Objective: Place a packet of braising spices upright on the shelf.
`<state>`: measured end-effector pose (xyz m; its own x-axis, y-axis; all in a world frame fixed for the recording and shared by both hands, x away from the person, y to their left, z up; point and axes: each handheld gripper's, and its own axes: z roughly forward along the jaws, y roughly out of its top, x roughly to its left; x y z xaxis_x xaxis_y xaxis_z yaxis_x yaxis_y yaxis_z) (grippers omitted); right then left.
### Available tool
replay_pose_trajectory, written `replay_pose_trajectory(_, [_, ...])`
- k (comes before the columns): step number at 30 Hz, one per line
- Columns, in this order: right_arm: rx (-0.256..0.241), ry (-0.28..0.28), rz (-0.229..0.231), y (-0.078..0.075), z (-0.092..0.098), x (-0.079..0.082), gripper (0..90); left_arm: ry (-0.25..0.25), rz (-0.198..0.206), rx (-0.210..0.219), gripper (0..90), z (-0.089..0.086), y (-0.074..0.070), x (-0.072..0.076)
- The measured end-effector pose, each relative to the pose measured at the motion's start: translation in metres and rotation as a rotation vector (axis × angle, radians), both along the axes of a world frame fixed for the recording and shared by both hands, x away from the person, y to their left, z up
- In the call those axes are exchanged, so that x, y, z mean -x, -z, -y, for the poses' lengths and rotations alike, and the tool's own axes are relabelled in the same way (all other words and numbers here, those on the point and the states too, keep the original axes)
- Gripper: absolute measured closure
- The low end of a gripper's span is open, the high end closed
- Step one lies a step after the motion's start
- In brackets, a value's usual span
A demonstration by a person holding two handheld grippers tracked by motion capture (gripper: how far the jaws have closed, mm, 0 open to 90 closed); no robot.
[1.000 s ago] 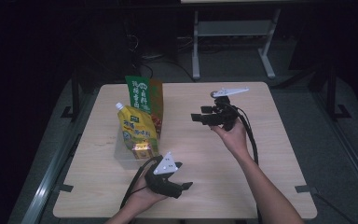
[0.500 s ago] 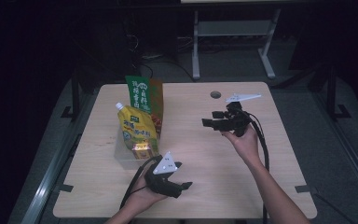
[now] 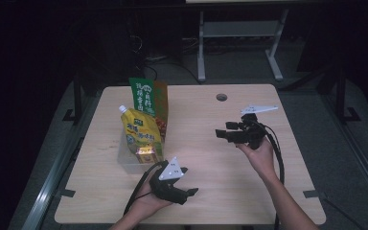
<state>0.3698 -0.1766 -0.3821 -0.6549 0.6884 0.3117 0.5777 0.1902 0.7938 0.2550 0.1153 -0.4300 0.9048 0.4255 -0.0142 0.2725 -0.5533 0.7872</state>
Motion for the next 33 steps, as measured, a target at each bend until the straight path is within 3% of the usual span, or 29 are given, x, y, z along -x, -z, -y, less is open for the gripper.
replay_pose_trajectory(6, [0.004,0.012,0.011,0.005,0.007,0.008,34.7,-0.002,-0.001,-0.001,25.1,0.000,0.000,-0.001])
replay_pose_trajectory(17, [-0.006,0.038,-0.017,0.014,0.026,0.024,34.0,-0.014,-0.009,0.016,25.1,-0.001,0.000,-0.001])
replay_pose_trajectory(33, [-0.006,0.052,-0.052,0.035,0.045,0.050,33.2,-0.019,-0.008,0.006,25.1,-0.001,0.003,0.000])
